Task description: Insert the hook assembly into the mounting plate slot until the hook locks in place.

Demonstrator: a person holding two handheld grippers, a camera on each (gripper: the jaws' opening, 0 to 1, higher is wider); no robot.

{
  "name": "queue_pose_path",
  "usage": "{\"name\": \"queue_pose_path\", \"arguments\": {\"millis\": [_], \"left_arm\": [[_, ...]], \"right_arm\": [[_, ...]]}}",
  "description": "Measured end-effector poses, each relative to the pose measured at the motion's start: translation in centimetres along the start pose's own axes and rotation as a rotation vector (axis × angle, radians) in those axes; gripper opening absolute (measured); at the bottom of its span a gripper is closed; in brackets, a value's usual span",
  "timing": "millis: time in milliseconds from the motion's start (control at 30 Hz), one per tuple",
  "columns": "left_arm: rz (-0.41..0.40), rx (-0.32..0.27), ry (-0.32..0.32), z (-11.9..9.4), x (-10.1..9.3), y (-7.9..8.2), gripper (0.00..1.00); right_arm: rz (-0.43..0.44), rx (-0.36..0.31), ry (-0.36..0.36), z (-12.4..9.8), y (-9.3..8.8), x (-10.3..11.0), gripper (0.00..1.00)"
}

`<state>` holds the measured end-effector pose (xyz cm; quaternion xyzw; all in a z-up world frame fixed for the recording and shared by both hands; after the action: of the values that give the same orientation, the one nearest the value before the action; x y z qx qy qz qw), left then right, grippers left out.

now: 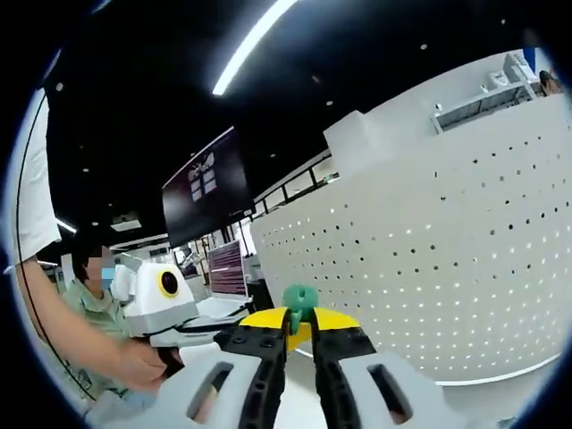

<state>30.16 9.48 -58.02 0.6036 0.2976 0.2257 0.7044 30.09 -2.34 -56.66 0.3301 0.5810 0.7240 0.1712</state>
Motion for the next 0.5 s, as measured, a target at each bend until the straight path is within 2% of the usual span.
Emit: {"name": "queue_pose_path", "arguments": {"millis": [100,500], "left_arm": [[0.012,0.009,0.003,-0.02,-0.01,-0.07,0.02],[0.028,0.014,0.0,-0.02,-0.14,-0.13,0.02]], "right_arm": [[0.016,0.007,0.006,0.01,-0.14,0.16,0.04],[0.043,0.006,-0.018,-0.11,-0.26,0.11,0.02]]}}
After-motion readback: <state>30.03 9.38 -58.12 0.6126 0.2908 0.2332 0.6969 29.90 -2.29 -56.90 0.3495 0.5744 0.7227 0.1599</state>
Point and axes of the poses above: the point that each gripper's makers call its tool centre point, and the gripper's own axes: z roughly forward along the fingers, x roughly to its left, y roughly out of its top, the point moved 8 cm from there along -z, roughly backward along the fingers, and after that the axes turned 2 degrees about -x, right-handed, at the moved point
